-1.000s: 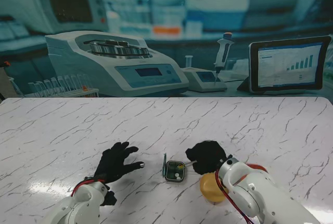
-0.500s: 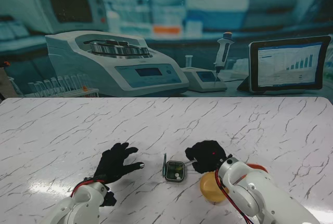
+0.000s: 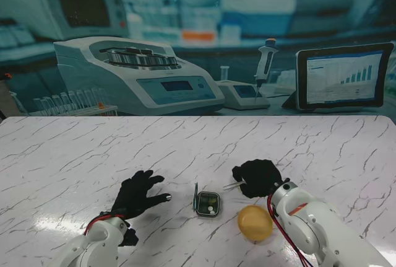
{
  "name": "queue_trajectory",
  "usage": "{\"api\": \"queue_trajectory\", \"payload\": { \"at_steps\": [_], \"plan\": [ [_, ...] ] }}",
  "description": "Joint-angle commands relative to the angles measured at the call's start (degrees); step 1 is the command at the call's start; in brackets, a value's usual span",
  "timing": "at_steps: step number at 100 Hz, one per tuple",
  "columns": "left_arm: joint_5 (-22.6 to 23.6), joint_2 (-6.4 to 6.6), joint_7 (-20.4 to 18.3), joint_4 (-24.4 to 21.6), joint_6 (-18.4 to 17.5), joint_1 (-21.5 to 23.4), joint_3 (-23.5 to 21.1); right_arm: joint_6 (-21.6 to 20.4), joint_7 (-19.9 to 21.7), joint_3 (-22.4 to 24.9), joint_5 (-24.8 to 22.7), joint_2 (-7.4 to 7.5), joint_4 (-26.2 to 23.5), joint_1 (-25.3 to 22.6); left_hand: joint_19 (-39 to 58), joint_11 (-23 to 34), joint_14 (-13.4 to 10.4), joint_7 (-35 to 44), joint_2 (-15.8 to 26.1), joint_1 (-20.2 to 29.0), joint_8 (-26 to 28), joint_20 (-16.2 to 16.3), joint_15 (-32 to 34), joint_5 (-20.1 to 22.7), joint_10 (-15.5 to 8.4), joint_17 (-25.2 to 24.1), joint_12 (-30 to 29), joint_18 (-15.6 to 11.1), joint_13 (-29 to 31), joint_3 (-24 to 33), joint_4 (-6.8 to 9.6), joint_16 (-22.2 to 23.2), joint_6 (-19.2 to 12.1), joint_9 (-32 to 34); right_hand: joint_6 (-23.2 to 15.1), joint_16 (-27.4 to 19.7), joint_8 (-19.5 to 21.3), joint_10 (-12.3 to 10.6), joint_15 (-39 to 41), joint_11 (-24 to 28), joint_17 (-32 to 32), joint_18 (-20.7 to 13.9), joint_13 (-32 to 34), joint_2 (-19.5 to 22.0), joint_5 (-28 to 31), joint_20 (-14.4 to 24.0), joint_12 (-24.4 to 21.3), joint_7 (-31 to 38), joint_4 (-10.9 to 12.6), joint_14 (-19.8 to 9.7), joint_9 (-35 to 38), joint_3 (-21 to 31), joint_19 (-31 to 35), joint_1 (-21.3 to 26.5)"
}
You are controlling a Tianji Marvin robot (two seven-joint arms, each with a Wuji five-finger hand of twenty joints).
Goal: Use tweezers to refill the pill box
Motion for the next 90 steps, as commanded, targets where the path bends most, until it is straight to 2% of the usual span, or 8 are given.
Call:
{"api": "queue_trajectory", "payload": {
  "at_steps": [1, 38, 72, 90],
  "plan": [
    [-0.1, -0.25, -0.7, -0.2, -1.1, 0.1, 0.2, 0.3, -0.4, 1.0, -0.2, -0.03, -0.3, -0.8, -0.1, -0.3, -0.7, -0.2, 2.0, -0.2, -0.8, 0.3, -0.5, 0.0, -0.2, -0.5, -0.2, 0.3, -1.4, 0.6, 1.86, 0.3, -0.9, -0.3, -6.6, 0.5, 2.9, 1.5, 1.5, 2.0, 1.4, -30.6, 1.4, 1.7, 1.6, -0.3, 0.9, 4.7, 3.0, -2.2, 0.6, 4.4, 1.1, 1.6],
    [0.3, -0.10, -1.4, -0.5, -0.8, -0.5, 0.6, 1.8, -0.1, 7.3, -0.8, -0.13, 1.4, -1.9, -0.1, -0.3, -0.8, -0.3, 2.0, -0.2, -0.8, 0.4, -0.4, -0.1, -0.3, -0.5, -0.2, 0.4, -1.3, 0.6, 1.84, 0.3, -1.1, -0.4, -6.8, 0.5, 3.1, 1.3, 1.4, 1.7, 0.9, -30.5, 0.6, 2.0, 1.2, -0.3, 0.9, 4.1, 2.6, -2.2, 0.0, 3.8, 1.0, 1.6],
    [0.1, -0.01, -2.3, -0.7, 0.1, -1.0, 1.0, 4.2, -0.7, 6.6, -0.7, -0.06, 5.6, 0.5, -0.1, -0.4, -0.8, -0.4, 2.1, -0.3, -0.8, 0.4, -0.5, -0.5, -0.2, -0.5, -0.3, 0.4, -1.5, 0.6, 1.86, 0.3, -1.3, -0.6, -6.2, 0.4, 1.9, 1.3, 0.7, 1.0, -0.1, -30.1, -0.3, 2.5, 0.3, -0.3, 0.4, 3.2, 0.7, -1.9, -0.7, 2.4, 0.4, 2.3],
    [-0.3, 0.03, -2.7, -0.6, 0.4, -1.2, 1.1, 5.2, 0.4, 5.4, -0.9, 0.07, 6.7, 1.9, -0.3, -0.5, -0.8, -0.6, 2.1, -0.5, -0.9, 0.3, -0.6, -0.8, -0.2, -0.6, -0.3, 0.4, -1.6, 0.6, 1.86, 0.3, -1.4, -0.8, -6.0, 0.4, 1.4, 1.3, 0.4, 0.7, -0.6, -29.9, -0.6, 2.6, -0.1, -0.3, 0.3, 3.1, 0.1, -1.7, -1.0, 1.9, 0.2, 2.5]
  ]
}}
